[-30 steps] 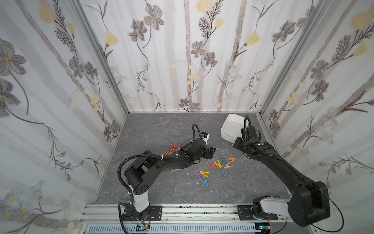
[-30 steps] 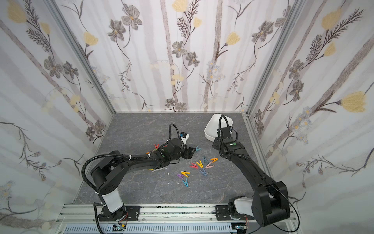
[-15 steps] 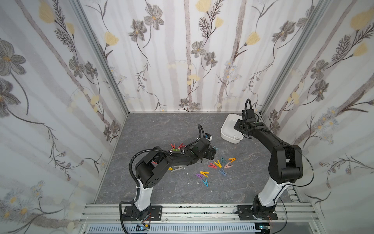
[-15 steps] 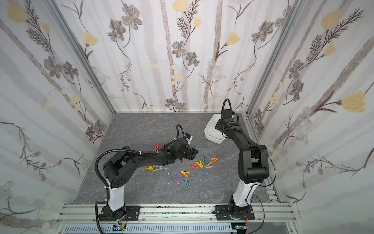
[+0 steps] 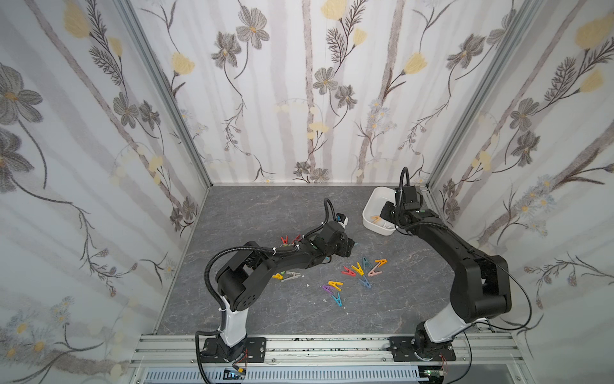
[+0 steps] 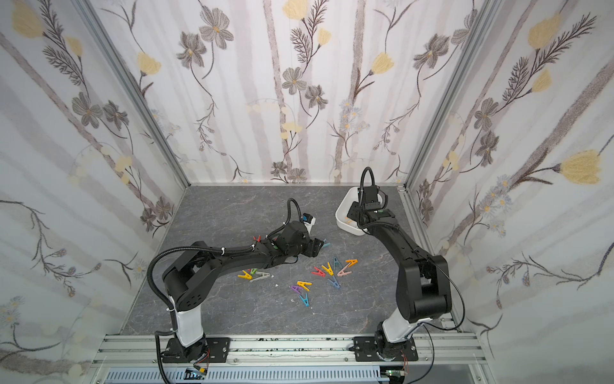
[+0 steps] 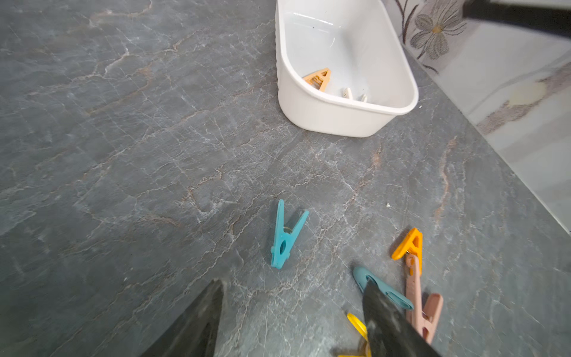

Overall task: Put the clothespins into the storage box
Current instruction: Pick up the clothespin from the center of the board.

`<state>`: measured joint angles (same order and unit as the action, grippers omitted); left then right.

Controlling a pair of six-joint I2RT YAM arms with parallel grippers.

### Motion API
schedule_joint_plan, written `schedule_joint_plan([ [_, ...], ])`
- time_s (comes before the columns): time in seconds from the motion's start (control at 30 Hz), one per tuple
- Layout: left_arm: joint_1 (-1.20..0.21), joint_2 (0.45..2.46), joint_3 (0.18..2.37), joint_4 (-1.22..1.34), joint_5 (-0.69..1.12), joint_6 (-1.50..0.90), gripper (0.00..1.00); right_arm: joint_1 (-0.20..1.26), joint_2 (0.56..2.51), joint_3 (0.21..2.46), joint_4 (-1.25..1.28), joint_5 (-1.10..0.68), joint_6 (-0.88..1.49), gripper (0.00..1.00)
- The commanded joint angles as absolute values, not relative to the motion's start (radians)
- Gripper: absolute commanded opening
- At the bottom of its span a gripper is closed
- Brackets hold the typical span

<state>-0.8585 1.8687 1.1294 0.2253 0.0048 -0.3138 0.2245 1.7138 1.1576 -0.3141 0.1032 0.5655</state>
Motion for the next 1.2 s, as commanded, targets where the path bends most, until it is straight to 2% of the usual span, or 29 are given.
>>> schedule_joint_plan([
  [0.0, -0.868, 1.787, 1.04, 0.307, 0.037, -0.316, 0.71, 0.289, 1.606, 1.017, -0.32, 0.151, 0.664, 0.36],
  [0.13, -0.908, 1.673, 0.917, 0.335, 0.019, -0.318, 0.71, 0.391, 1.446, 0.817, -0.301, 0.148, 0.791, 0.32],
  [0.3, -0.992, 1.627, 0.837, 0.364, -0.011, -0.298, 0.7, 0.434, 1.415, 0.667, -0.247, 0.106, 0.889, 0.31],
  [0.57, -1.082, 1.715, 0.869, 0.381, -0.036, -0.233, 0.7, 0.436, 1.526, 0.646, -0.184, 0.075, 0.908, 0.31],
  [0.73, -1.089, 1.736, 0.881, 0.374, -0.048, -0.218, 0.7, 0.436, 1.548, 0.63, -0.186, 0.087, 0.917, 0.29],
  [1.03, -1.089, 1.742, 0.88, 0.383, -0.054, -0.195, 0.7, 0.434, 1.589, 0.622, -0.16, 0.097, 0.925, 0.23],
  [1.17, -1.088, 1.74, 0.879, 0.388, -0.063, -0.192, 0.7, 0.434, 1.588, 0.632, -0.159, 0.103, 0.921, 0.16],
])
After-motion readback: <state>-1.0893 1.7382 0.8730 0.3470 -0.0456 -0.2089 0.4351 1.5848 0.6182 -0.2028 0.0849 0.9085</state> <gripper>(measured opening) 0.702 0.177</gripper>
